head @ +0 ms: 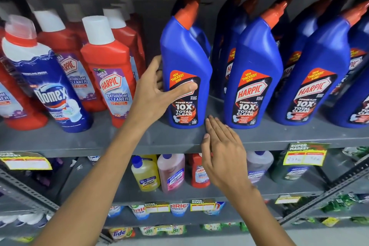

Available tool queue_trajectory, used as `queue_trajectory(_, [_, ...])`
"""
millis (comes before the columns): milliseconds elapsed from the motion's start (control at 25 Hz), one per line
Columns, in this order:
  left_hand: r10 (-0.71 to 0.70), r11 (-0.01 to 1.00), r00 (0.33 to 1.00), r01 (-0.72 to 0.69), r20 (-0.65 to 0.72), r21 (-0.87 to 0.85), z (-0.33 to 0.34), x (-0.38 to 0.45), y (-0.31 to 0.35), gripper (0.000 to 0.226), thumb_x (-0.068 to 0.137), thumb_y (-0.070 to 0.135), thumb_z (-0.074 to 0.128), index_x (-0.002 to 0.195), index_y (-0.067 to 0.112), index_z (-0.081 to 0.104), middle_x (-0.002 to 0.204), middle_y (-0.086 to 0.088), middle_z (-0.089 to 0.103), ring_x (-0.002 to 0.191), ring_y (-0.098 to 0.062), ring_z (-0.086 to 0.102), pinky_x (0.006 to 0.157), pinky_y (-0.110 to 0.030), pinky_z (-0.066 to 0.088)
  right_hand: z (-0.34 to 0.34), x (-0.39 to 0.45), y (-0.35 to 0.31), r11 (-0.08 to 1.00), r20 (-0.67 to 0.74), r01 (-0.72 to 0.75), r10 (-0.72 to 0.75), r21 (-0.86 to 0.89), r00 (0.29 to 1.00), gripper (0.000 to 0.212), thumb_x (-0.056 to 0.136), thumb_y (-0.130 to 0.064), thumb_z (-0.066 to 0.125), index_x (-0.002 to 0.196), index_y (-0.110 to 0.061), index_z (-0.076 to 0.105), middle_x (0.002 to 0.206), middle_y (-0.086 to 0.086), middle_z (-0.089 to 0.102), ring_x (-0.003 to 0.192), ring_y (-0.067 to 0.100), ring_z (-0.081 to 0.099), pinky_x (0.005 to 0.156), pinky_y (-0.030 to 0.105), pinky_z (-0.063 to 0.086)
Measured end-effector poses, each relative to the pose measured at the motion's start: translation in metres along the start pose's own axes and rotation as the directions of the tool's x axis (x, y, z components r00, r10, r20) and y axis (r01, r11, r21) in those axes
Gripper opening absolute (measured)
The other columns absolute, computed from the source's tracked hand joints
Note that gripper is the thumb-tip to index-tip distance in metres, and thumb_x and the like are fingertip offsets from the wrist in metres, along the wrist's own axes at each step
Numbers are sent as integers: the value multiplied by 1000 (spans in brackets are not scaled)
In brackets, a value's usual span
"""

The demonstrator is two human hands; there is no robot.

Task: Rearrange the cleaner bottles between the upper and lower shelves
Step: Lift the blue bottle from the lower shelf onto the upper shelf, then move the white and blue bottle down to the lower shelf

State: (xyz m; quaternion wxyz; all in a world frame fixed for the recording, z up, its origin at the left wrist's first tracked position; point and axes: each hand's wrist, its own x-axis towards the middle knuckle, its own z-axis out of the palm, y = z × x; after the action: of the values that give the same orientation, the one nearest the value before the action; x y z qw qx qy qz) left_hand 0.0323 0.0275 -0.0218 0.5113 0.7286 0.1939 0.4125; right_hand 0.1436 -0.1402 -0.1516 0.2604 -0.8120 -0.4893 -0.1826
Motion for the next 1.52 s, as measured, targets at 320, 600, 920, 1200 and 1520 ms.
queue_trajectory(320, [-39, 999, 999, 38, 8, 25, -3, 4, -2, 71, 78, 19, 95, 138, 16, 57, 125, 0, 79, 111, -17, 79, 99, -43, 64, 0, 0, -1, 1000, 8, -6, 6, 26, 1000, 55, 109, -32, 33, 149, -7, 60, 156, 8, 60, 147, 20, 56, 128, 38, 37])
queue_trajectory(600, [-43, 963, 999, 36, 19, 266, -40, -61, 8, 98, 70, 28, 99, 154, 21, 50, 130, 4, 72, 122, -4, 70, 106, -14, 52, -11, -19, -40, 889, -241, 57, 61, 454, 969, 48, 103, -16, 59, 150, -7, 57, 159, 0, 56, 153, 16, 47, 128, 39, 34])
queue_trajectory(920, [154, 952, 805, 34, -572, 304, -186, -110, 4, 20, 89, 25, 85, 93, 9, 74, 80, -4, 76, 72, -10, 69, 74, -27, 57, 15, 3, -178, 795, 7, 246, -301, 554, 954, 51, 107, -34, 61, 153, -15, 56, 162, -8, 53, 154, 6, 42, 126, 28, 35])
queue_trajectory(1200, [-61, 979, 970, 104, -235, 174, -241, -44, -30, 61, 87, 12, 85, 139, 11, 54, 120, 10, 75, 101, 4, 75, 86, -13, 56, 70, 23, -247, 962, 133, 196, -223, 192, 966, 59, 112, -43, 34, 155, -7, 53, 161, 10, 56, 151, 22, 50, 128, 33, 35])
queue_trajectory(1520, [-8, 1000, 975, 8, -220, 0, -266, -103, -1, 62, 65, -5, 86, 120, 12, 64, 109, 7, 83, 102, -11, 79, 92, -28, 63, 83, 21, -247, 970, 65, 236, -240, 65, 969, 55, 113, -39, 35, 153, -7, 56, 160, 10, 56, 152, 19, 50, 127, 37, 39])
